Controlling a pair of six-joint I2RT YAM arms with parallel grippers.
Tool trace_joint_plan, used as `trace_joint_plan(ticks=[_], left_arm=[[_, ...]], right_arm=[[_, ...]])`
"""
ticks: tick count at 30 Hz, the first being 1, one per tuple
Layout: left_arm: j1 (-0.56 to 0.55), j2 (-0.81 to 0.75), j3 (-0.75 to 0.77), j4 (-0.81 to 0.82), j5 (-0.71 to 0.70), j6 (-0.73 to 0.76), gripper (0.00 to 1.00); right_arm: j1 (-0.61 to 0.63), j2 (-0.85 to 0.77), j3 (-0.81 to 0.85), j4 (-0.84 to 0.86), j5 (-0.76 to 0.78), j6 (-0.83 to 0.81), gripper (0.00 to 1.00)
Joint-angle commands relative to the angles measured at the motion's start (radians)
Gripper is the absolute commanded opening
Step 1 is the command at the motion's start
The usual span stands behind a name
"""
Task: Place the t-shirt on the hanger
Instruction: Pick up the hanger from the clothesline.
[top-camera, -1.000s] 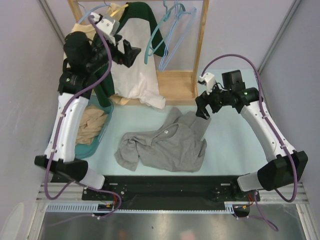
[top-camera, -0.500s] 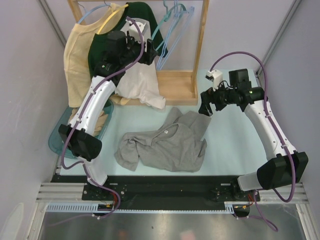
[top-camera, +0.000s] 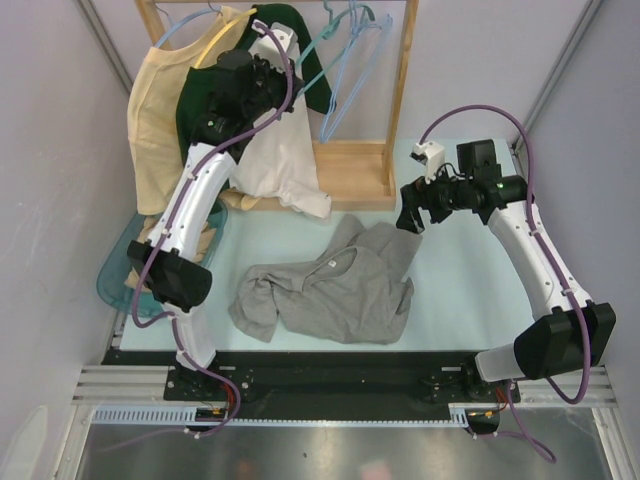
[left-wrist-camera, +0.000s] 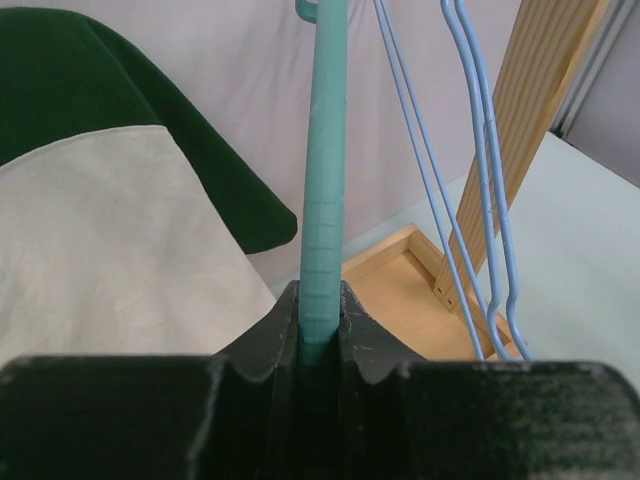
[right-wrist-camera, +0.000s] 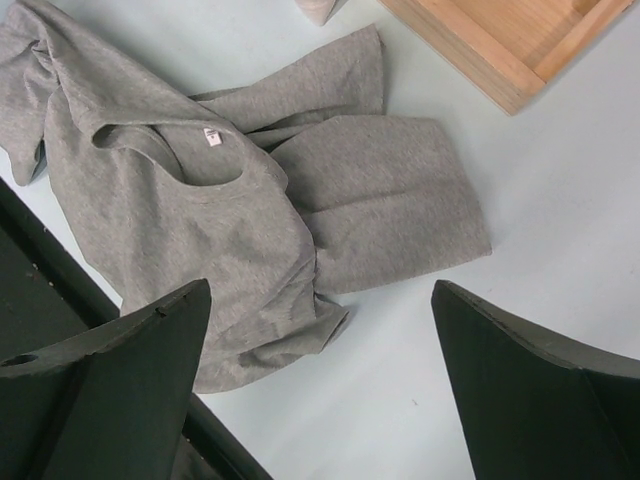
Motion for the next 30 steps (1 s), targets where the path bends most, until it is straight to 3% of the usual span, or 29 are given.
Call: trace_joint_plan(ticks=[1, 14, 17, 24, 30], left_arm=[[0.000, -0.068, 0.061, 0.074, -0.045, 0.036, 0.01], [0.000, -0.191, 0.026, 0.081, -0.102, 0.091, 0.00], [0.000, -0.263, -0.106, 0.081, -0.124, 0.116, 0.00], [0.000, -0.520, -0.582, 0.088, -0.139, 0.113, 0.00], [-0.010, -0.764, -0.863, 0.059, -0.238, 0.096, 0.00]], right_arm=[[-0.005, -0.031, -0.003, 0.028, -0.013, 0.016, 0.97], [-0.002, -0.030, 0.010, 0.034, -0.018, 0.031, 0.98], [-0.012, -0.019, 0.043, 0.044, -0.024, 0.060, 1.00], [-0.080, 0.070, 0.229, 0.052, -0.075, 0.161, 1.00], [-0.077, 0.089, 0.318, 0.286, -0.142, 0.523, 1.00]])
